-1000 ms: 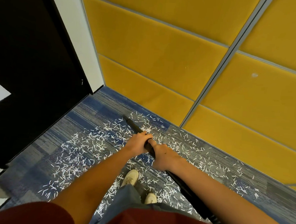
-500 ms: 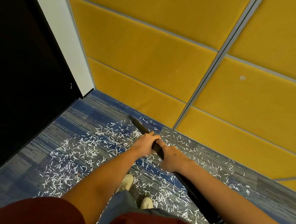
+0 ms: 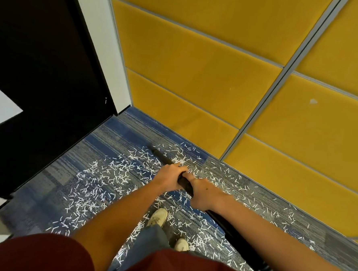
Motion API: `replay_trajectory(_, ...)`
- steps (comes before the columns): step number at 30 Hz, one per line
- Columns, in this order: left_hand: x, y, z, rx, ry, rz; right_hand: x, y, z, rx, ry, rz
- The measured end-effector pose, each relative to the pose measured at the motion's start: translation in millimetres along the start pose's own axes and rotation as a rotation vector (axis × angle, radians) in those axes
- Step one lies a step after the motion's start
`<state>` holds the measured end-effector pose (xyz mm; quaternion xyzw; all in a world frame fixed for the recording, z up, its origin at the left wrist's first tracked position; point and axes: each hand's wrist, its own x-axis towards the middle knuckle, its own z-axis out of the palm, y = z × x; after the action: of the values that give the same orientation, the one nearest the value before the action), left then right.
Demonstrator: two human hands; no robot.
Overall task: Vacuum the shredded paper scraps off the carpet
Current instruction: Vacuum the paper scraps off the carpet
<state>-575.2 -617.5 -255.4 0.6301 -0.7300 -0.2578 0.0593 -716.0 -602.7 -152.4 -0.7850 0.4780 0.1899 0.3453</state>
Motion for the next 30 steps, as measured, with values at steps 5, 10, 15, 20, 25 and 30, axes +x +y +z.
replay_trajectory(5, -22, 10, 9, -0.03, 0.011, -0.039, -15, 1, 14, -0.011, -0.014, -0.01)
replay_trajectory(10, -33, 19, 22, -0.1, 0.025, -0.05, -24, 3, 29, -0.025, 0.017, -0.014)
replay_trajectory(15, -28, 22, 26, -0.11, 0.034, -0.029, -24, 8, 30, -0.01, 0.029, -0.014)
replay_trajectory(20, -27, 14, 19, -0.114, 0.041, -0.045, -18, -2, 24, -0.016, 0.019, -0.016)
replay_trajectory(25, -37, -11, 11, -0.134, 0.068, -0.097, -5, -22, 23, -0.058, 0.0, -0.058)
replay_trajectory(30, -42, -25, 4, -0.172, 0.066, -0.123, 6, -38, 23, -0.078, -0.015, -0.051)
